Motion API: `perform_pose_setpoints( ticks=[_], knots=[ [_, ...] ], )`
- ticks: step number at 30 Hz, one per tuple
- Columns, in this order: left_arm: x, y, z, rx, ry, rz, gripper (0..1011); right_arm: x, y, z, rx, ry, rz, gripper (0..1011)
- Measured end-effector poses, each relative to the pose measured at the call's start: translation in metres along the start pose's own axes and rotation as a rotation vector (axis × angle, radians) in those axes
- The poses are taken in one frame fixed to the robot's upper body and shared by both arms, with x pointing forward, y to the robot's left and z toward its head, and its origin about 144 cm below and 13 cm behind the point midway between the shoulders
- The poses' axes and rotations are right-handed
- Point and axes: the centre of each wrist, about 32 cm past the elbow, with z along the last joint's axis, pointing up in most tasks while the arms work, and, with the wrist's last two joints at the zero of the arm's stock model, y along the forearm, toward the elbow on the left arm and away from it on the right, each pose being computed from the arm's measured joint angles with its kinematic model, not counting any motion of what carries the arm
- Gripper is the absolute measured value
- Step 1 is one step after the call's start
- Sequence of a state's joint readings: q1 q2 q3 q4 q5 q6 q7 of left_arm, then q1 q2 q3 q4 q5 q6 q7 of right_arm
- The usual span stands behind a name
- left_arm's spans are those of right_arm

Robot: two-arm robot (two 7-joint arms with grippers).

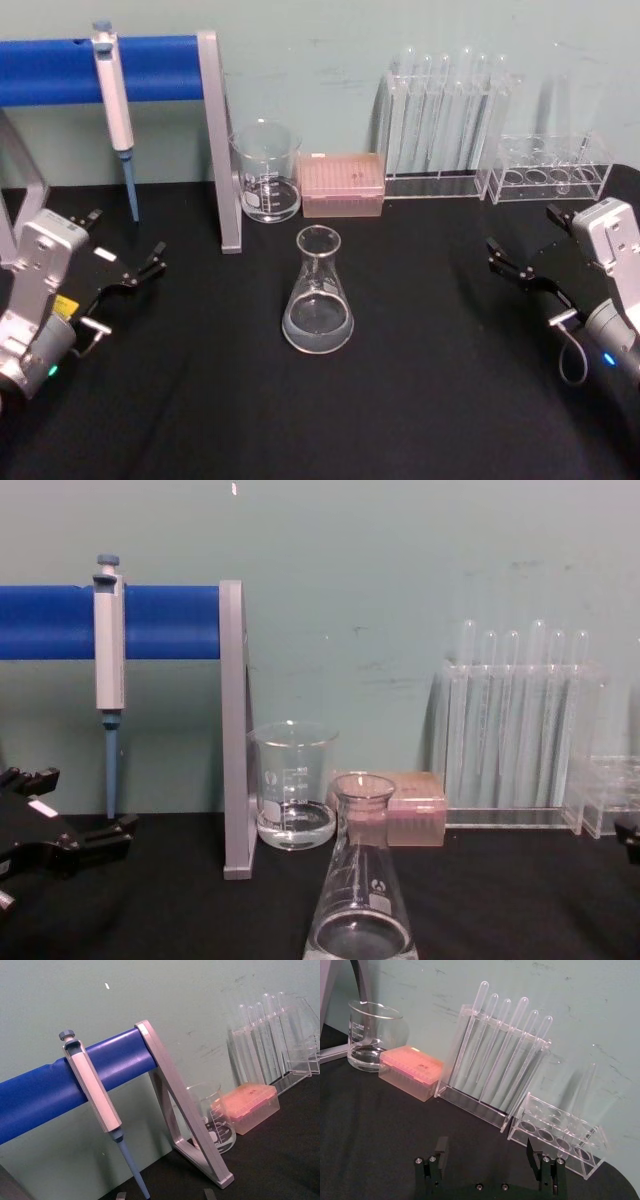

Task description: Grasp the erlenmeyer flask with one hand, shake it three times, then place it back.

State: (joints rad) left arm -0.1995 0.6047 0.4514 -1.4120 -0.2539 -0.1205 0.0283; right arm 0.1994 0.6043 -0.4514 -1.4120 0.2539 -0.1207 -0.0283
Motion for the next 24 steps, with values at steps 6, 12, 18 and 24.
perform_pose_setpoints(
  ticks=[6, 12, 18, 24],
  knots=[
    [0.0000, 0.0000, 0.0000, 0.000, 0.000, 0.000, 1001, 0.0001, 0.0000, 0.0000, 0.000, 0.000, 0.000, 1003],
    [0.0000, 0.0000, 0.0000, 0.000, 0.000, 0.000, 1001, 0.0002, 0.0000, 0.0000, 0.000, 0.000, 0.000, 1003],
    [0.0000, 0.0000, 0.0000, 0.000, 0.000, 0.000, 1001, 0.0002, 0.0000, 0.0000, 0.000, 0.000, 0.000, 1003],
    [0.0000, 0.0000, 0.0000, 0.000, 0.000, 0.000, 1001, 0.0002, 0.0000, 0.0000, 0.000, 0.000, 0.000, 1003]
  ],
)
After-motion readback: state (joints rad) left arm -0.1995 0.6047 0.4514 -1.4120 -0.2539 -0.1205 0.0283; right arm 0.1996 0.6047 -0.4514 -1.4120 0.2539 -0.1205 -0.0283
